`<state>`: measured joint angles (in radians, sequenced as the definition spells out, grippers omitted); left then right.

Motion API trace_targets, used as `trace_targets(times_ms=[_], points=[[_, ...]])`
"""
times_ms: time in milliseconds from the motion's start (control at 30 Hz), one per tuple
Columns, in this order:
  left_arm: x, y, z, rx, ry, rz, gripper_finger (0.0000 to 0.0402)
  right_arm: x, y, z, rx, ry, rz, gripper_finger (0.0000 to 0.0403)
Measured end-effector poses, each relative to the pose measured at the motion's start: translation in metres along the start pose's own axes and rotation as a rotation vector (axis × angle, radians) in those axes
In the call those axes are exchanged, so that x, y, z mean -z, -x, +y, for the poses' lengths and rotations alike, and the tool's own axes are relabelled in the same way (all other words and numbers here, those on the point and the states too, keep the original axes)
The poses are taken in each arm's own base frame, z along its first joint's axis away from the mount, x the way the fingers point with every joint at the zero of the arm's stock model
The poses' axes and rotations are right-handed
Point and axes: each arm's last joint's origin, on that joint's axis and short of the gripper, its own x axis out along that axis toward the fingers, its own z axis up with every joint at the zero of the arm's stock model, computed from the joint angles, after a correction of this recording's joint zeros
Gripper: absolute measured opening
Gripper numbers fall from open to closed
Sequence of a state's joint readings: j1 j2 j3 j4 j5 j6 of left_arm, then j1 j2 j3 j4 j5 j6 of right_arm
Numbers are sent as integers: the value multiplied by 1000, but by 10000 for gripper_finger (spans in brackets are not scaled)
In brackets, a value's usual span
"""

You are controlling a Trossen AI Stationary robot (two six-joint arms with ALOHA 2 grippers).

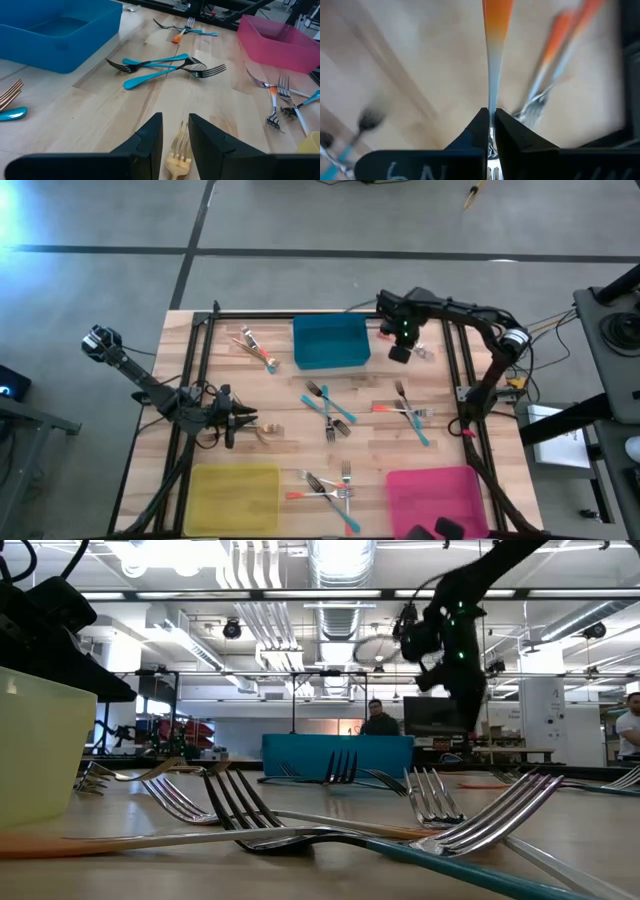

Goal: Sort silverware by color (type)
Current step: Put the orange fork into the blue bin

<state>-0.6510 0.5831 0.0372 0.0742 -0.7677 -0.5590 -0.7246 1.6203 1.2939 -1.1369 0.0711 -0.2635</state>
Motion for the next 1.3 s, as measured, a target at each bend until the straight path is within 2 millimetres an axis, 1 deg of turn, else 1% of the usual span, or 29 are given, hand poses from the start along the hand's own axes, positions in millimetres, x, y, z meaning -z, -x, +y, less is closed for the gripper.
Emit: trace_targets(times_ms=[100, 167, 267, 367, 467, 567, 667, 800, 900, 1000, 1067, 1200, 1300], points=[[0, 0, 0, 0, 0, 0, 77, -6, 32, -3, 37, -79, -162, 9], [0, 0, 0, 0, 0, 0, 77, -15, 49, -4, 42, -115, -312, 9], [0, 0, 0, 0, 0, 0, 77, -31, 68, 1, -35, -135, -552, 9], [0, 0, 0, -1, 0, 0, 77, -49, 78, 11, -117, -146, -752, 9], [0, 0, 0, 0, 0, 0, 77, -70, 73, 26, -143, -118, -841, 9], [0, 0, 0, 0, 0, 0, 77, -88, 59, 41, -149, -51, -858, 9], [0, 0, 0, 0, 0, 0, 77, -100, 43, 48, -150, -8, -824, 9], [0, 0, 0, -1, -1, 0, 77, -110, 19, 52, -146, 18, -756, 23], [0, 0, 0, 0, -1, 1, 77, -113, 11, 54, -168, -14, -722, 45], [0, 0, 0, -1, -1, 1, 77, -112, 9, 54, -186, -29, -701, 71], [0, 0, 0, 0, -1, 1, 77, -111, 12, 54, -193, -27, -705, 90], [0, 0, 0, -1, -1, 1, 77, -101, 29, 53, -193, -26, -715, 120], [0, 0, 0, -1, -1, 1, 77, -87, 41, 47, -188, -45, -674, 132]])
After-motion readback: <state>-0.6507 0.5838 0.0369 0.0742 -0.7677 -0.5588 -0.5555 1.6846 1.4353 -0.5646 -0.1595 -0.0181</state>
